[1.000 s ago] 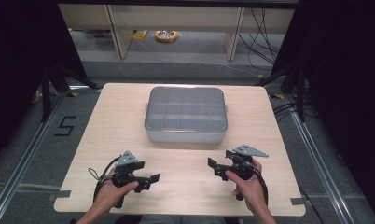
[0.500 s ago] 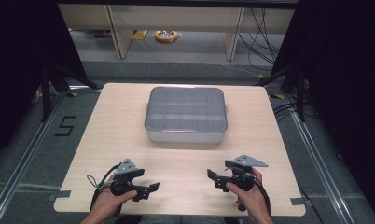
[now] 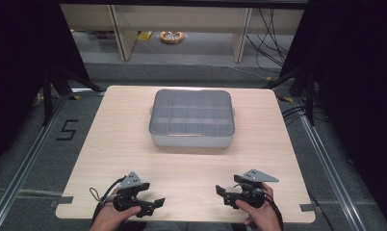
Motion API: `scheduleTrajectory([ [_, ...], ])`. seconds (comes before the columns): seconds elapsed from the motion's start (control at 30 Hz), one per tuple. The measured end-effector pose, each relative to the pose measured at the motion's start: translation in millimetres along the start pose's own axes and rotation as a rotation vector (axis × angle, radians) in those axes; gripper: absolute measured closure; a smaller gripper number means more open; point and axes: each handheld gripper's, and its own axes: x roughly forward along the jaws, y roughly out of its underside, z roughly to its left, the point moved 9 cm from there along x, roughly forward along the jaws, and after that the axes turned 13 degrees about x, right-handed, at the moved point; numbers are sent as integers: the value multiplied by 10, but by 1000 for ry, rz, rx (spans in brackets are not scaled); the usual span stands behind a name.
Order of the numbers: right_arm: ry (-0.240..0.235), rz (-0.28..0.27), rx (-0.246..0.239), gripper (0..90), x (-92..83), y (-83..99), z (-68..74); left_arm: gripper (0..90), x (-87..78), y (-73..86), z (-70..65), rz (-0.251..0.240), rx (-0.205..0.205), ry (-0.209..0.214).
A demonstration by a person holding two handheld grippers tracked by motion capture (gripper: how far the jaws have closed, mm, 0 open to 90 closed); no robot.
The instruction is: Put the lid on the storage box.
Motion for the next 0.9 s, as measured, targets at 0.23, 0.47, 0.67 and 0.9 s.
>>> scheduleTrajectory([
  [0.23,-16,18,-19,165,-75,133,30,155,-49,55,-57,13,8,7],
  [0.47,-17,53,14,165,-147,289,77,155,-94,98,-107,22,12,15],
  [0.67,-28,70,-23,165,-159,347,63,155,-87,103,-107,17,-1,11],
  [0.9,-20,68,-20,165,-167,347,55,155,-72,115,-99,25,-3,12],
])
